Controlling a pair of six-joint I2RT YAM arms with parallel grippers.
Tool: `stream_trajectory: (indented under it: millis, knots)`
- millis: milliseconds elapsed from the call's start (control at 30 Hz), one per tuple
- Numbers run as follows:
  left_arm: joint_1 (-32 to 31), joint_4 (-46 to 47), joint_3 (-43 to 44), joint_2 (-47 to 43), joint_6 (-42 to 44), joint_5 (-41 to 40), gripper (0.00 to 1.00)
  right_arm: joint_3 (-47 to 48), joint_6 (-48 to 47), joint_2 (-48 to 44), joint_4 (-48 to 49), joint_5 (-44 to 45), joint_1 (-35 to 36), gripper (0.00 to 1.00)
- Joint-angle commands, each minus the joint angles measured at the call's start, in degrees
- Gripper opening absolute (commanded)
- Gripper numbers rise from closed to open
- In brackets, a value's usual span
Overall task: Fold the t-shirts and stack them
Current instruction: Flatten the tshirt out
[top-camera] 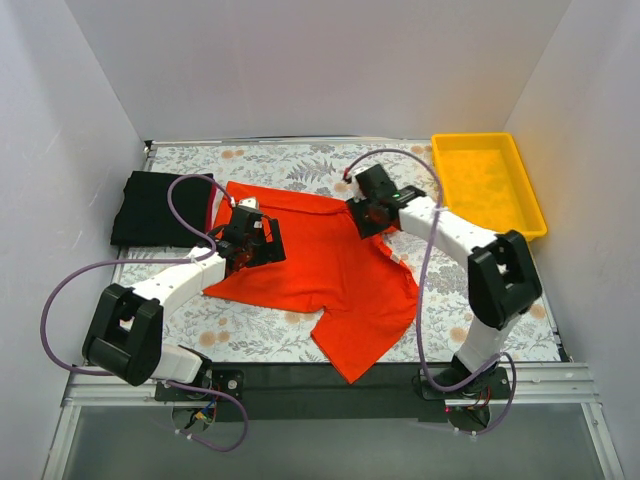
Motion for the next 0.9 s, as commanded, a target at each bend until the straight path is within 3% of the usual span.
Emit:
stream_trajectory:
  millis: [0, 267, 533, 867]
  knots:
    - [0.2, 0.0, 0.7, 0.5, 0.0, 0.4, 0.81, -5.6, 1.6, -7.5, 7.5, -7.7, -7.6, 0.37]
    - [0.2, 0.0, 0.8, 0.9, 0.0, 0.7, 0.81, -15.4, 7.8, -10.8, 16.2, -16.8, -24.1, 0.36]
    - [0.1, -0.1, 0.7, 1.3, 0.0, 0.7, 0.81, -14.2, 10.4, -3.4, 19.1, -15.6, -27.4, 0.33]
    - [0.2, -0.2, 0.8, 1.6, 0.0, 1.2, 0.81, -12.6, 14.2, 1.8, 26.2, -20.3, -27.5, 0.37]
